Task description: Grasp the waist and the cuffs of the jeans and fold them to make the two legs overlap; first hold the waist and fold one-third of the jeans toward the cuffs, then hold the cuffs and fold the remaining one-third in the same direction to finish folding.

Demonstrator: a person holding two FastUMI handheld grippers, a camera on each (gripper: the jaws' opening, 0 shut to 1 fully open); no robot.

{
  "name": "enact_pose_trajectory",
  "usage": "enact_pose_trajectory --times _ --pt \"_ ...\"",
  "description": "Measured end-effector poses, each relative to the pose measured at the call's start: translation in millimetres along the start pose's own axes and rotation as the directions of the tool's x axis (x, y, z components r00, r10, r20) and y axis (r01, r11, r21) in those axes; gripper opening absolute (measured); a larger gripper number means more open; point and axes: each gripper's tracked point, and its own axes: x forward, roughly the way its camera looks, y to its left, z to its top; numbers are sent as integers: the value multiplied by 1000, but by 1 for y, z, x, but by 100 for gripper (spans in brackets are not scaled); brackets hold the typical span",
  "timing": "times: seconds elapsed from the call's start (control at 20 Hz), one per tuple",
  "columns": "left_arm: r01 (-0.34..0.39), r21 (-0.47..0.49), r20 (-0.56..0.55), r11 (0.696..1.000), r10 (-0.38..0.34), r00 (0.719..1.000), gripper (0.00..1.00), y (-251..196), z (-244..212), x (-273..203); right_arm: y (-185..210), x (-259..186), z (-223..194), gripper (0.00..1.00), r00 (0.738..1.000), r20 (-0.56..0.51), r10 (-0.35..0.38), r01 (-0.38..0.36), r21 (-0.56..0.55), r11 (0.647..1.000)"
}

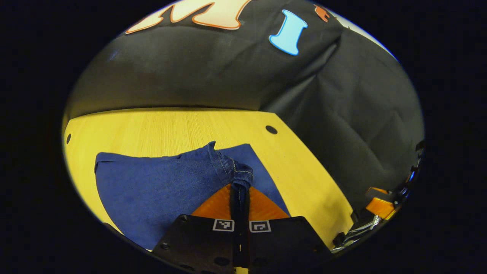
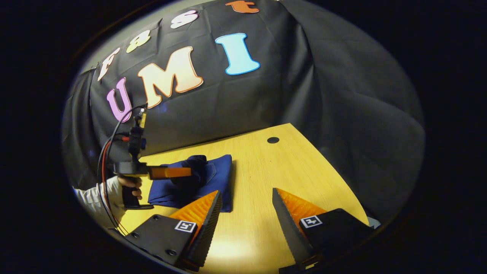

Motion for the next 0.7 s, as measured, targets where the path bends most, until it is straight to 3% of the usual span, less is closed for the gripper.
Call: enact_pose_trajectory --times 0.05,0.1,0.15,0.3,0.55,0.7 --pt "-14 4 5 1000 14 1000 4 0 -1 1 4 1 0 84 1000 -6 17 -17 0 1000" --pt "-12 -2 19 1000 12 1000 0 -3 4 -5 10 1 3 84 1000 -5 31 -31 -5 1000" --pt "-8 -15 48 1000 9 999 7 -7 7 -4 16 1 8 84 999 8 45 -44 -16 999" --pt "-51 -25 183 998 55 982 95 -6 35 -58 43 -6 30 84 994 76 79 -76 -46 996" --pt "-219 17 446 976 189 875 93 21 73 -198 110 -31 62 84 966 232 118 -85 -147 986" --pt "-326 12 535 945 269 801 94 45 78 -280 167 -57 74 84 935 297 192 -143 -181 973"
